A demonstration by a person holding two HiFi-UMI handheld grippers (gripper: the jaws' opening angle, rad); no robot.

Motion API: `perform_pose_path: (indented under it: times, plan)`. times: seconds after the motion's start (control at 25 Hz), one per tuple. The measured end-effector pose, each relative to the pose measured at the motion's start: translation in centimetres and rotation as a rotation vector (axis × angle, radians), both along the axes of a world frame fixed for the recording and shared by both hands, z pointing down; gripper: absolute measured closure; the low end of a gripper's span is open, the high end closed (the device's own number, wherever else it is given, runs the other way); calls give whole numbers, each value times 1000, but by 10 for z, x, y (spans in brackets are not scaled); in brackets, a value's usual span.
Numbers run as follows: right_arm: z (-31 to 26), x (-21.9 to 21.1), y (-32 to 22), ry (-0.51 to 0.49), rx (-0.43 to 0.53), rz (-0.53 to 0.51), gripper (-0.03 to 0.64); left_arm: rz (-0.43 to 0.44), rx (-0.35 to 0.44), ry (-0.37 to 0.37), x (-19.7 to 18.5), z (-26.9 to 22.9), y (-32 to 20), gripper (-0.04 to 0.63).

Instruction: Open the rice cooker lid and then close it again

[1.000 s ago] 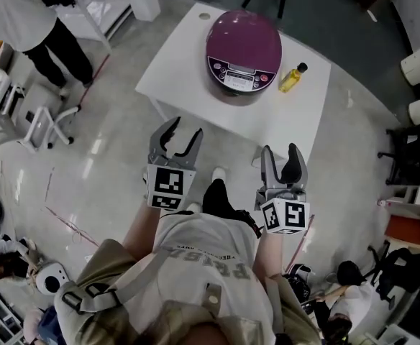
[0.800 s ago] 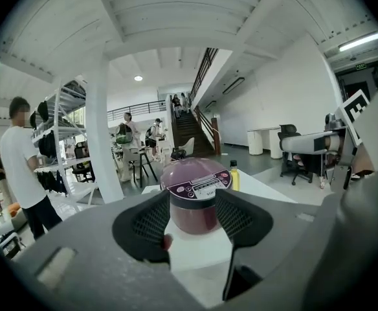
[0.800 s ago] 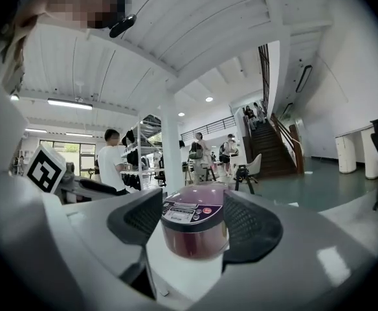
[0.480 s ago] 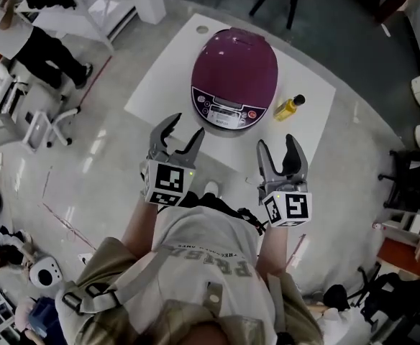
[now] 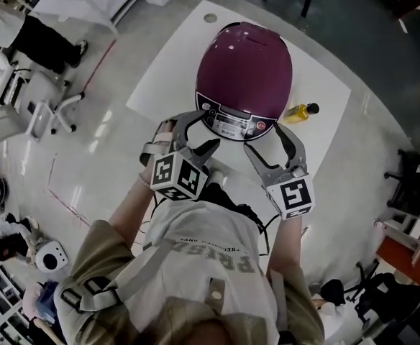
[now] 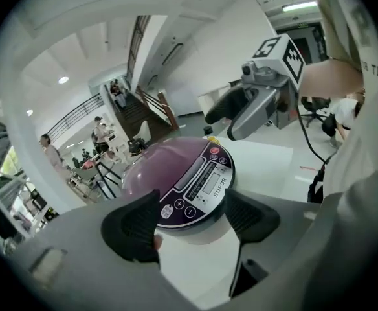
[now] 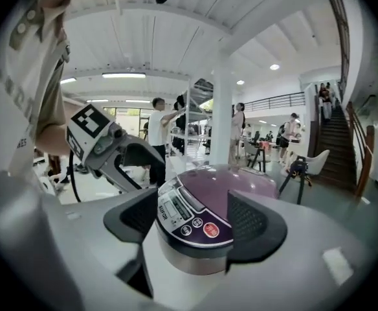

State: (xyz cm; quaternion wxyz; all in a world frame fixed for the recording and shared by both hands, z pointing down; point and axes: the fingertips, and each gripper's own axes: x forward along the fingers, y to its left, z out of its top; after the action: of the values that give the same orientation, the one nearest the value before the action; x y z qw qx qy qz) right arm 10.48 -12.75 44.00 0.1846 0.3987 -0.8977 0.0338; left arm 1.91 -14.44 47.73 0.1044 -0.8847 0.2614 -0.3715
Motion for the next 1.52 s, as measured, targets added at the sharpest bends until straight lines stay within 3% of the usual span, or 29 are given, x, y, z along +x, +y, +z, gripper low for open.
perform_pose_path:
  times: [0.16, 0.4, 0.76, 1.08, 1.32, 1.52]
  plan:
    - [18, -21, -3, 120, -62, -113, 295, 145, -8, -130, 11, 16, -1, 225]
    - [54, -36, -2, 316, -168, -220, 259, 297, 49, -292, 22, 34, -6, 174]
    - [77, -53, 0, 527, -177, -314, 251, 403, 155, -481, 25, 53, -8, 146]
    - [92, -49, 4, 742, -130, -348, 245, 414, 185, -523, 26, 62, -4, 133]
    - [92, -47, 4, 771, -106, -354, 245, 416, 174, -539, 25, 61, -4, 132]
    - [94, -46, 3, 809, -71, -344, 243, 368, 139, -478, 29, 59, -3, 132]
